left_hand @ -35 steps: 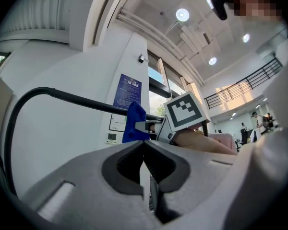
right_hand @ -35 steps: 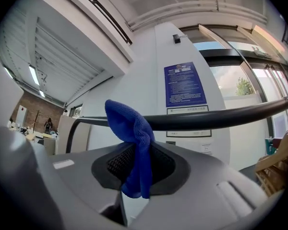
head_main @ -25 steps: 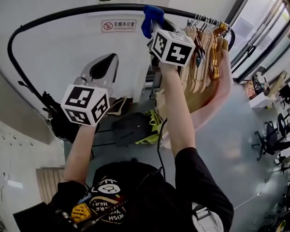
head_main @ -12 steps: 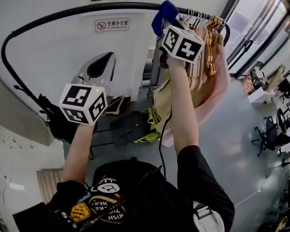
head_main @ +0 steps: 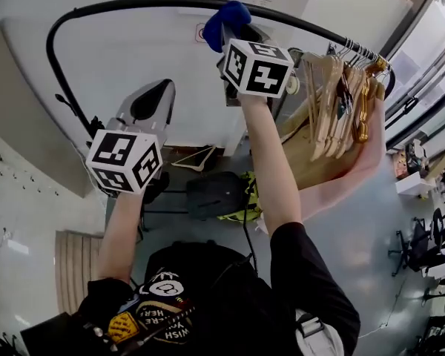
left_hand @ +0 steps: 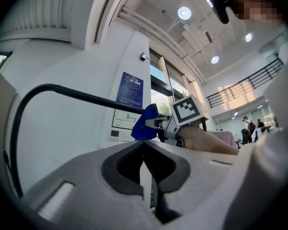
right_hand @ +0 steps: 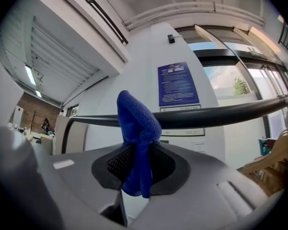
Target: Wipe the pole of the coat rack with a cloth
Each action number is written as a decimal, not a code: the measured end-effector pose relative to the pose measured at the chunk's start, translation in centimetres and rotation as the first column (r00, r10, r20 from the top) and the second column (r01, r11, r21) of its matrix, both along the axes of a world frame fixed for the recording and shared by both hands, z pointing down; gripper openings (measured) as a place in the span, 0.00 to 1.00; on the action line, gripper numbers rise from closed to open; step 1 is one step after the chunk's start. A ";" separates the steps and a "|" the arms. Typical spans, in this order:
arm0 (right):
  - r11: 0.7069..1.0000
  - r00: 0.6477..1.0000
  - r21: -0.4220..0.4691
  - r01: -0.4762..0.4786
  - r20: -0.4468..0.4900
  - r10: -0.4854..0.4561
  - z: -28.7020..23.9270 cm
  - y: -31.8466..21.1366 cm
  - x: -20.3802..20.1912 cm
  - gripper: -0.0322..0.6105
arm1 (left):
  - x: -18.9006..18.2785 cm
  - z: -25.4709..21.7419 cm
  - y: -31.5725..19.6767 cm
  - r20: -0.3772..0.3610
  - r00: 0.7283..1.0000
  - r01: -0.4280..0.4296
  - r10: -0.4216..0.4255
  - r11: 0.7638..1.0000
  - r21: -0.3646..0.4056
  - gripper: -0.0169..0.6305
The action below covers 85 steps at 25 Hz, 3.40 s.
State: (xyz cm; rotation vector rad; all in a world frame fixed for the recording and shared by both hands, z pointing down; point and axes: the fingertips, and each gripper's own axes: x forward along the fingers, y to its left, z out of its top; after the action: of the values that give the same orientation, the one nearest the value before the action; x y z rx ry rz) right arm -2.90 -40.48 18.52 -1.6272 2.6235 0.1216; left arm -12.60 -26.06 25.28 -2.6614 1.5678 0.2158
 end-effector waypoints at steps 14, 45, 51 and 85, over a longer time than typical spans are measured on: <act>0.988 0.985 -0.016 0.157 -0.069 -0.158 -0.1 0.6 -14.0 0.17 | -9.3 -1.0 1.3 0.001 0.988 0.156 -0.156 0.988 0.019 0.03; 0.953 0.953 -0.016 -0.303 0.023 0.303 -0.8 0.3 20.2 0.17 | 15.3 -0.5 -2.1 0.023 0.960 -0.278 0.278 0.960 0.021 0.03; 0.984 0.984 0.001 -0.177 0.000 0.177 -0.8 0.5 13.2 0.17 | 11.3 -0.8 -1.7 0.024 0.981 -0.193 0.193 0.981 0.022 0.03; 0.994 0.994 0.023 -0.106 -0.005 0.107 -0.4 0.4 7.9 0.17 | 4.7 -0.2 -2.5 0.016 0.994 -0.107 0.107 0.994 0.019 0.03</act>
State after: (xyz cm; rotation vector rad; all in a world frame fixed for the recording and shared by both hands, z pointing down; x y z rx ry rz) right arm 5.02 -40.04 18.13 -1.7620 2.5296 0.1599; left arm -7.94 -28.61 25.05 -2.7279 1.4130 0.2135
